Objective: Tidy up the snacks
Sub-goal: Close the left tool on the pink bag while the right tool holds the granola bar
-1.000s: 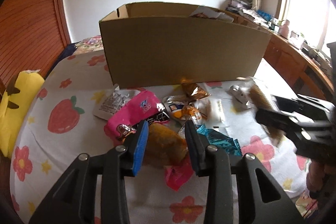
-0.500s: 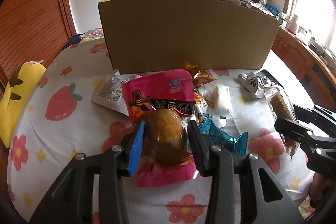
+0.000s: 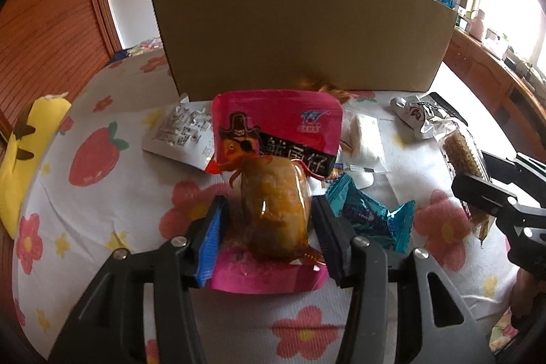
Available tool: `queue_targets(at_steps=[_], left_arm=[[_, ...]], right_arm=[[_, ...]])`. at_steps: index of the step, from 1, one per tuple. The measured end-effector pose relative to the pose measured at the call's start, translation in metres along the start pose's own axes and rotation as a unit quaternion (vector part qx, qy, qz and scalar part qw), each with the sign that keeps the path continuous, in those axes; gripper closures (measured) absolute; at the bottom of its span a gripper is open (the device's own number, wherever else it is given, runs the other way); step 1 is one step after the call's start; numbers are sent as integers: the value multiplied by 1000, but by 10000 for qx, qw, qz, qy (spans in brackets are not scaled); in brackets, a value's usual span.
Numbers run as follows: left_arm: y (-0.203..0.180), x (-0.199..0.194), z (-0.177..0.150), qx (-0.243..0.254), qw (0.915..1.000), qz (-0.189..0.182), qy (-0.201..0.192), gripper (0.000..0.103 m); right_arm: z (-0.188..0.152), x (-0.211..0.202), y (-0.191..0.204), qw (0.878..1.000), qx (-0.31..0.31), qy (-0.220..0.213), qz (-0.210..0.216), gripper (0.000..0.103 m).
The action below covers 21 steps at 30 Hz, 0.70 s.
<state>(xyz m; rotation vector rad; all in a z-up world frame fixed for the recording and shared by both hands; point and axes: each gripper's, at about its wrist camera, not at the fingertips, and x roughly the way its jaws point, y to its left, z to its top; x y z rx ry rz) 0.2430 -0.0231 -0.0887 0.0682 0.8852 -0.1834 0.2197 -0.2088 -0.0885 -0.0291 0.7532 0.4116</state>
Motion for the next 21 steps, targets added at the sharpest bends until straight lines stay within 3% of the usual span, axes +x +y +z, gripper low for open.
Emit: queue_targets(at_steps=[11, 21], left_arm=[[1, 0, 2, 89, 9997, -138, 160, 52], [2, -4, 12, 212, 9993, -311, 30, 53]], right_arm=[[0, 2, 1, 10000, -22, 23, -4, 58], [-1, 1, 1, 10000, -50, 17, -18, 58]])
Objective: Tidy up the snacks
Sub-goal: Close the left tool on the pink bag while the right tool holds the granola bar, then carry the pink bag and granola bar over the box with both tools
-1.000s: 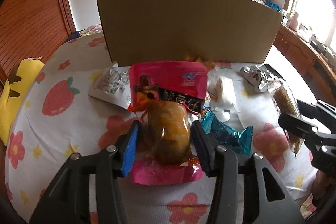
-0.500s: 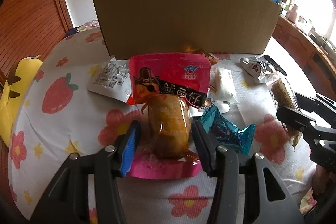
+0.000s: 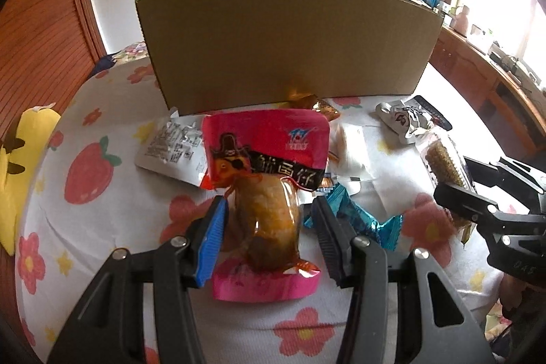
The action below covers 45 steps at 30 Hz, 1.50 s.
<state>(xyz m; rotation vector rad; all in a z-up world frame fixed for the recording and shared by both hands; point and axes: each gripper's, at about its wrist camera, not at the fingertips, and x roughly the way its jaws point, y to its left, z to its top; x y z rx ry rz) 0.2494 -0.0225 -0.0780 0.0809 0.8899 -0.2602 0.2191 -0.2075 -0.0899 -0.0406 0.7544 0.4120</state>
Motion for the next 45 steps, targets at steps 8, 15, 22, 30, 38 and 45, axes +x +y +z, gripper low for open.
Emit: queue_targets(at_steps=[8, 15, 22, 30, 38, 45], left_arm=[[12, 10, 0, -239, 9994, -196, 164, 56], [16, -1, -10, -280, 9985, -467, 47, 65], [12, -39, -13, -105, 9979, -507, -386, 65], [8, -73, 1, 118, 9953, -480, -829, 65], [11, -89, 30, 292, 9913, -478, -1187, 64], [20, -95, 76, 439, 9871, -477, -1467, 64]], right_arm=[[0, 0, 1, 10000, -9, -4, -2, 58], [0, 0, 1, 10000, -18, -3, 0, 58], [0, -3, 3, 9999, -79, -51, -40, 59], [3, -8, 0, 10000, -25, -56, 6, 59], [41, -43, -1, 9987, -204, -465, -32, 59], [94, -61, -2, 9950, -473, -866, -164, 58]])
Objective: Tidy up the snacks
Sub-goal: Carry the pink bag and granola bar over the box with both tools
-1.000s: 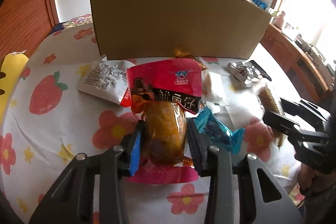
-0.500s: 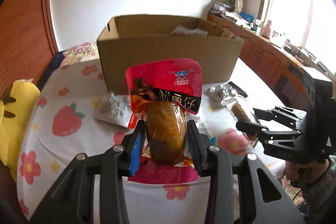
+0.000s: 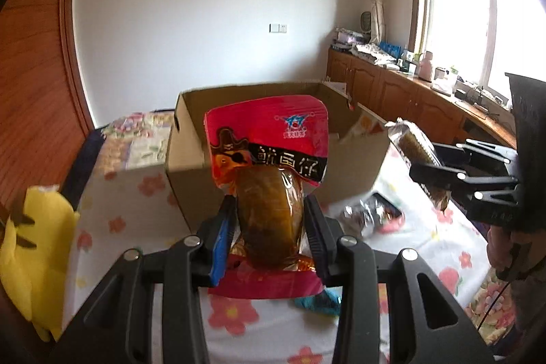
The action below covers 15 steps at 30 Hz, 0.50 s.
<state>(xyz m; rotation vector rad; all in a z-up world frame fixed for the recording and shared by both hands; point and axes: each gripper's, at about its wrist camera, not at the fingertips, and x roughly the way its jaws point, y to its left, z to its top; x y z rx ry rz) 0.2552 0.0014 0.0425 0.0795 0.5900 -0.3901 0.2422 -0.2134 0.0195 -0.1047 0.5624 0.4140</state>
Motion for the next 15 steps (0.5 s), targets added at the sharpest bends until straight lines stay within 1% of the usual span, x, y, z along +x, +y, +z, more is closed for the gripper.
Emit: queue_targets(at_steps=[5, 9, 15], left_arm=[[13, 13, 36, 104, 9998, -11, -187, 64], [22, 28, 60, 207, 9995, 4, -257, 64], [35, 55, 79, 212, 9994, -42, -271, 64]], right_arm=[[37, 11, -10, 9998, -46, -182, 1, 59], [63, 31, -17, 9996, -60, -277, -11, 58], [78, 67, -28, 9996, -17, -265, -27, 59]])
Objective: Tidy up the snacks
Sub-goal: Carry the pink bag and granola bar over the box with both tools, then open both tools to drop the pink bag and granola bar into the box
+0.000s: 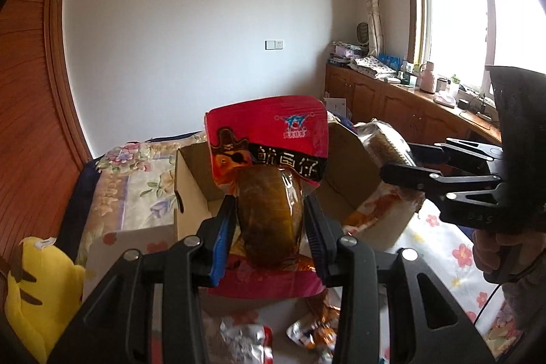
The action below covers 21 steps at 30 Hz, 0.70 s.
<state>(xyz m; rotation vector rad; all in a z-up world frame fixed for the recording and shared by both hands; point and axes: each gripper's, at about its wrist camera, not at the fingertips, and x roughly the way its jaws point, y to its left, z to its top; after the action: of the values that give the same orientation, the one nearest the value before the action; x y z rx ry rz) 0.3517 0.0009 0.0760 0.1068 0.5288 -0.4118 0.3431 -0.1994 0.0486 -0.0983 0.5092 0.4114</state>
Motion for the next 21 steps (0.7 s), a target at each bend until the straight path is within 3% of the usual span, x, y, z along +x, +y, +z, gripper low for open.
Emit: queue_targets(at_steps=[15, 21], left_arm=[[-4, 49, -10, 2, 9998, -110, 173, 64], [-3, 55, -12, -89, 9997, -2, 241, 58]], right_arm=[[-9, 49, -15, 9995, 154, 274, -81, 59], [-12, 53, -12, 9993, 129, 346, -79, 55]])
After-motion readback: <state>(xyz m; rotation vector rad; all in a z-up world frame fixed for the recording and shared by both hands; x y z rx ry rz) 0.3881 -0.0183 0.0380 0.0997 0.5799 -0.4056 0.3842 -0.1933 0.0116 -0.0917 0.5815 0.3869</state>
